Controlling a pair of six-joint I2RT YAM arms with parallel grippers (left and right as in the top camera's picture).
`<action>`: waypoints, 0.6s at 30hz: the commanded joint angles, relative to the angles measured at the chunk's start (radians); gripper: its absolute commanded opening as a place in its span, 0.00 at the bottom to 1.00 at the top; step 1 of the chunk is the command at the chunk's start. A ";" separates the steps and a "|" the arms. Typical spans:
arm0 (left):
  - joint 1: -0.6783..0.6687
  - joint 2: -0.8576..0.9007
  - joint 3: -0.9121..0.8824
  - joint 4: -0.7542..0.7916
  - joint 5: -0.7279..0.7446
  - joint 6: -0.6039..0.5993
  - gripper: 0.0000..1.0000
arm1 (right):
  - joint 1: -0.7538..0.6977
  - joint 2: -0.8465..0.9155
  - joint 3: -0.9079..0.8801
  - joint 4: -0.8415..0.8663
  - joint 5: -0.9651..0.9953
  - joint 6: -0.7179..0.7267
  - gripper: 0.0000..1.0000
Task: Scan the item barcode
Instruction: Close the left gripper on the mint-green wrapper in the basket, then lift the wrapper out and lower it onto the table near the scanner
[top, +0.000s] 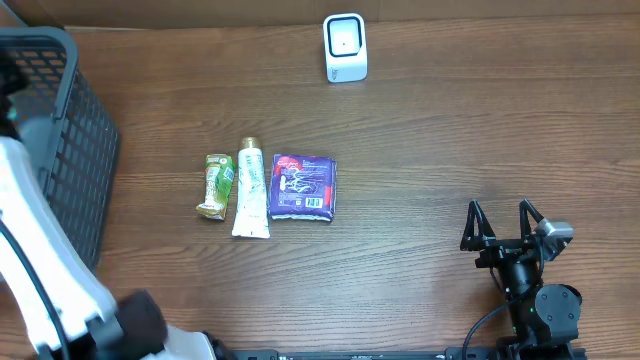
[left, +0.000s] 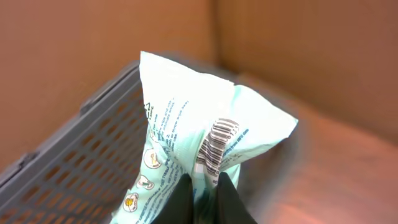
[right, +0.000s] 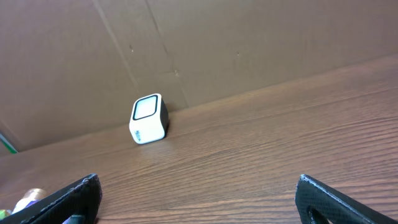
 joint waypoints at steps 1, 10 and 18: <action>-0.159 -0.061 0.012 -0.061 0.024 -0.080 0.04 | 0.006 -0.010 -0.011 0.006 0.000 -0.004 1.00; -0.589 0.031 -0.069 -0.213 0.044 -0.318 0.04 | 0.006 -0.010 -0.011 0.006 0.000 -0.004 1.00; -0.850 0.311 -0.156 -0.081 0.266 -0.386 0.04 | 0.006 -0.010 -0.011 0.006 0.000 -0.004 1.00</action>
